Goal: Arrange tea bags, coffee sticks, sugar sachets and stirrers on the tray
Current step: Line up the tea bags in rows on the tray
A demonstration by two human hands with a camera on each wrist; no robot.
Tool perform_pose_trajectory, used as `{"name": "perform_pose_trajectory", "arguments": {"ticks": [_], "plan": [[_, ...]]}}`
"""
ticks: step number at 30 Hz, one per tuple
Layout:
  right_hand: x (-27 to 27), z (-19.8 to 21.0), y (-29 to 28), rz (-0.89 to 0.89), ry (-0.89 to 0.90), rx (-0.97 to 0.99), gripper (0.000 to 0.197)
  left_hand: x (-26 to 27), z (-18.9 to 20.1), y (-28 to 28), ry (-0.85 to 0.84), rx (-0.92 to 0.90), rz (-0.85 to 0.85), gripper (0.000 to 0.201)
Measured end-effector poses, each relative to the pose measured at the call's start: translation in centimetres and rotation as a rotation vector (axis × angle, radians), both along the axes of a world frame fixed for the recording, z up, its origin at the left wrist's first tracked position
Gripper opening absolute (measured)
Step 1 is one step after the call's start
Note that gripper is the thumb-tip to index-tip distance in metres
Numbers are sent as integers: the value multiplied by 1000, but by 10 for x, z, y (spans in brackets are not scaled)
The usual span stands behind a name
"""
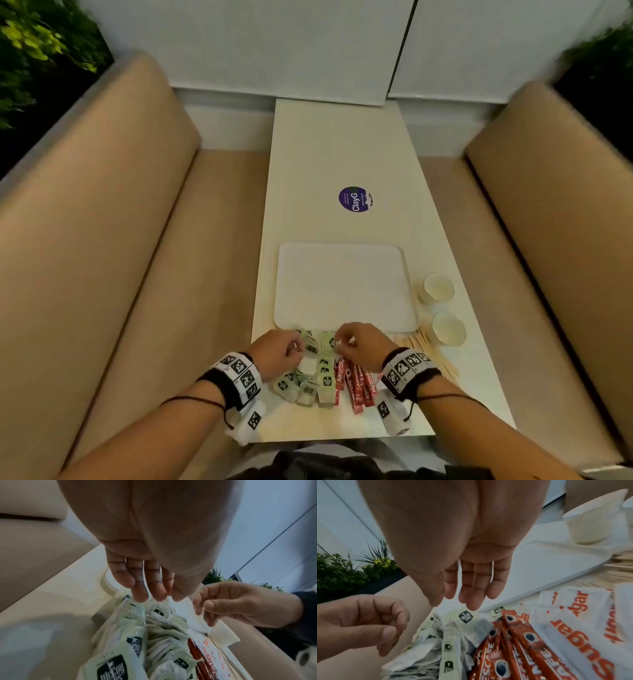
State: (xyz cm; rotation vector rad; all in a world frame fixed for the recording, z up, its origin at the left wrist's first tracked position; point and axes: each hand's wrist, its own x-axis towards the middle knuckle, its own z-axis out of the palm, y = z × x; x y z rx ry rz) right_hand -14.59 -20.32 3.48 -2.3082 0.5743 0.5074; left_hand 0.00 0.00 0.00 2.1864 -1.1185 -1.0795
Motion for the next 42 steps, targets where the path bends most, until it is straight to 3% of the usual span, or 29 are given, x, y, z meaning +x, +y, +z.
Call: {"name": "perform_pose_trajectory", "arguments": {"ticks": [4, 9, 16, 25, 30, 38, 42], "plan": [[17, -8, 3, -14, 46, -77, 36, 4, 5, -10, -62, 61, -35, 6], [22, -19, 11, -52, 69, -47, 43, 6, 9, -25, -76, 86, -33, 18], [33, -28, 11, 12, 59, -62, 35, 2, 4, -40, -51, 114, -14, 44], [37, -32, -5, 57, 69, -9, 18, 8, -3, -43, 41, 128, 6, 33], [30, -19, -14, 35, 35, 70, 15, 17, 8, -50, 112, 97, -19, 32], [43, 25, -31, -89, -94, 221, 12, 35, 17, -63, 158, -54, -33, 62], [53, 37, -32, -147, -167, 372, 13, 36, 29, -73, 328, -171, 6, 42]]}}
